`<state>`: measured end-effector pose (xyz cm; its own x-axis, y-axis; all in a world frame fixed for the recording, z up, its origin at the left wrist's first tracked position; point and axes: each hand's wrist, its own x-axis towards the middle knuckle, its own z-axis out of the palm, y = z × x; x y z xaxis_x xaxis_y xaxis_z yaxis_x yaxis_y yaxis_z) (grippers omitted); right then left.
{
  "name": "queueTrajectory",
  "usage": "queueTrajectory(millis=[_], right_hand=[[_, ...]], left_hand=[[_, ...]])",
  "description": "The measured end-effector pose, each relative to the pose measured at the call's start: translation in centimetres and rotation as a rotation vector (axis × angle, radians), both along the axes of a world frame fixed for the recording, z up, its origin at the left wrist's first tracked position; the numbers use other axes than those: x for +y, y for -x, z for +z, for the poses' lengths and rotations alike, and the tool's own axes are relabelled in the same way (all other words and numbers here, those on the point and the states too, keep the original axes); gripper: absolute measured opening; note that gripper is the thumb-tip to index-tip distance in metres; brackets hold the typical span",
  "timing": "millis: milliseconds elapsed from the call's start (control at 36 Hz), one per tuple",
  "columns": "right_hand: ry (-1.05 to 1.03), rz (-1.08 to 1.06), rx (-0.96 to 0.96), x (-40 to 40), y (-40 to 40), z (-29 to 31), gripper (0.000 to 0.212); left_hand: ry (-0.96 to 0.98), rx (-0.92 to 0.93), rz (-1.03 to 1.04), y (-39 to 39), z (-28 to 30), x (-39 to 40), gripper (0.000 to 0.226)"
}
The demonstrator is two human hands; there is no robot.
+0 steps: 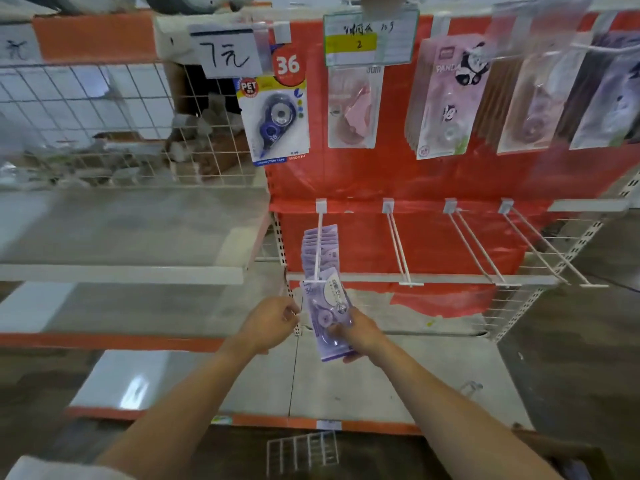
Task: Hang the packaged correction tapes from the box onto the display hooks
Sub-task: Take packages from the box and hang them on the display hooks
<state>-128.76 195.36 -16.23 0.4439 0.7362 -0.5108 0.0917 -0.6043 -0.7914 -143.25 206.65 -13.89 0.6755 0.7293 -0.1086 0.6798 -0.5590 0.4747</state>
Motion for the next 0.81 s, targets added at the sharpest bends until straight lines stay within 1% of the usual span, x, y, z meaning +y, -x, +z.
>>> queueTrajectory(millis=[56,111,194,278,389,500,583,667,722,806], right_hand=[[0.027,-0.015,-0.014,0.7,0.0,-0.1,0.040],[0.027,-0.030,-0.030,1.6,-0.2,0.0,0.037],[0.030,-0.038,-0.090,3.2,-0.8,0.0,0.042],[0.048,-0.047,-0.171,4.7,-1.7,-0.1,0.040],[0.090,0.014,-0.368,6.2,-2.7,-0.2,0.044],[0.106,0.090,-0.451,6.4,-3.3,-0.2,0.049],[0.130,0.157,-0.536,5.8,-3.9,1.0,0.050],[0.107,0.184,-0.609,5.1,-4.9,2.8,0.039],[0.077,0.183,-0.659,4.6,-5.5,4.0,0.035],[0.048,0.185,-0.728,3.6,-6.5,5.7,0.035]], left_hand=[[-0.003,-0.004,0.009,0.1,0.1,0.1,0.023],[-0.004,-0.006,0.008,0.2,0.2,0.3,0.023],[-0.024,0.014,-0.001,0.3,0.7,0.4,0.022],[-0.048,0.026,-0.014,0.3,1.1,0.6,0.021],[-0.057,0.050,-0.044,0.0,1.8,0.8,0.022],[-0.084,0.071,-0.073,-0.7,2.5,1.0,0.023],[-0.120,0.080,-0.107,-1.8,3.0,1.0,0.023],[-0.169,0.122,-0.131,-3.4,3.5,0.9,0.021],[-0.196,0.180,-0.131,-4.4,4.0,0.6,0.027],[-0.238,0.262,-0.132,-5.5,4.5,0.5,0.034]])
